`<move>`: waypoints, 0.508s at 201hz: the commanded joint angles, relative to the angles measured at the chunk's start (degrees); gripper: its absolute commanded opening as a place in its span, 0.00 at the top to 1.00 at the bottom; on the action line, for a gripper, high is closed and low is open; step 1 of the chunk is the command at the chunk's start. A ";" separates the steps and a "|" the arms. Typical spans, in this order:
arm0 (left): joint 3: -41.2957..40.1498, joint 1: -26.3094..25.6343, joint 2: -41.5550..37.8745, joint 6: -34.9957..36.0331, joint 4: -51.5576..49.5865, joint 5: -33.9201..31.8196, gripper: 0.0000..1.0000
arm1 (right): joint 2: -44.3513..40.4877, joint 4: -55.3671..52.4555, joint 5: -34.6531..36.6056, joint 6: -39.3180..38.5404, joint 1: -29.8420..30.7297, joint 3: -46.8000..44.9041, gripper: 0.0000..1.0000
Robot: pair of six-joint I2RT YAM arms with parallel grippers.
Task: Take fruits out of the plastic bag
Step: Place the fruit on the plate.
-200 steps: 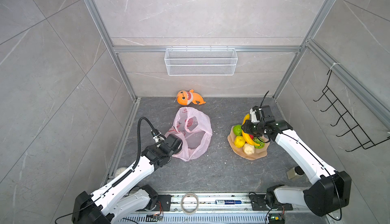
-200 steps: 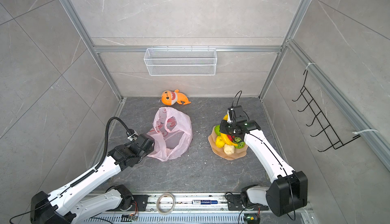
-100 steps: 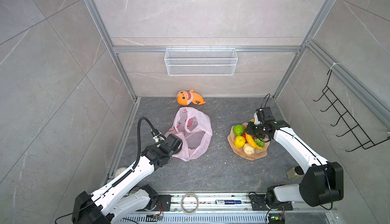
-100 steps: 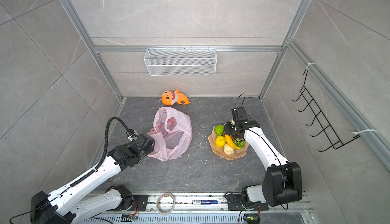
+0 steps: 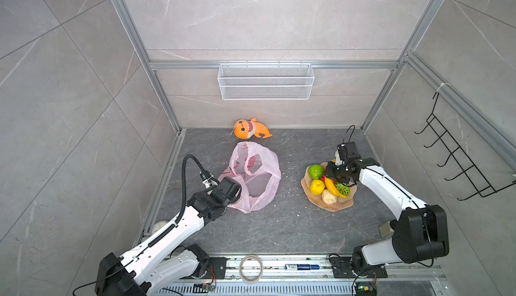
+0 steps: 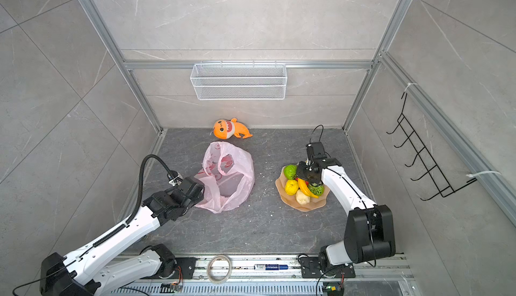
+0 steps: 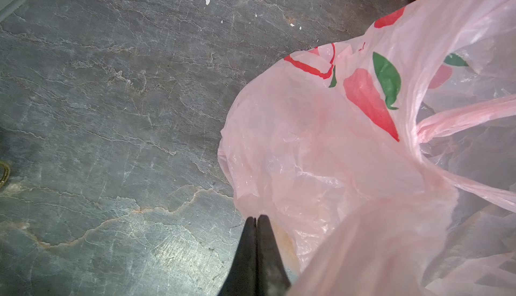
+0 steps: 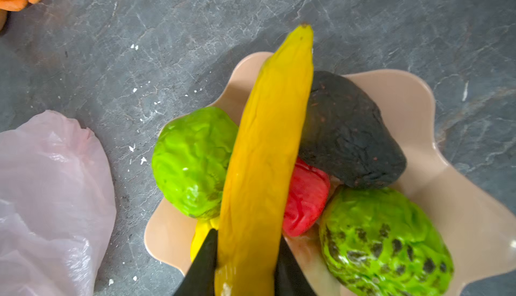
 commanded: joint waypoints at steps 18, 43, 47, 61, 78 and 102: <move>0.75 0.28 0.08 0.37 -0.32 -0.35 1.00 | 1.01 -0.31 1.47 -0.74 -0.29 -0.89 0.70; 0.77 0.28 -0.14 0.27 -0.43 -0.35 1.00 | 1.53 -0.45 2.31 -0.98 -0.31 -0.99 0.70; 0.74 0.23 -0.17 0.28 -0.50 -0.42 1.00 | 1.61 -0.49 2.36 -0.91 -0.27 -1.00 0.69; 0.74 0.22 -0.41 0.20 -0.68 -0.44 1.00 | 1.88 -0.71 2.77 -1.04 -0.37 -0.91 0.69; 0.61 0.28 -0.77 0.01 -0.98 -0.62 1.00 | 1.97 -0.75 3.35 -1.15 -0.38 -1.00 0.68; 0.47 0.22 -1.17 -0.07 -1.29 -0.70 1.00 | 2.48 -0.84 3.62 -1.32 -0.41 -1.00 0.67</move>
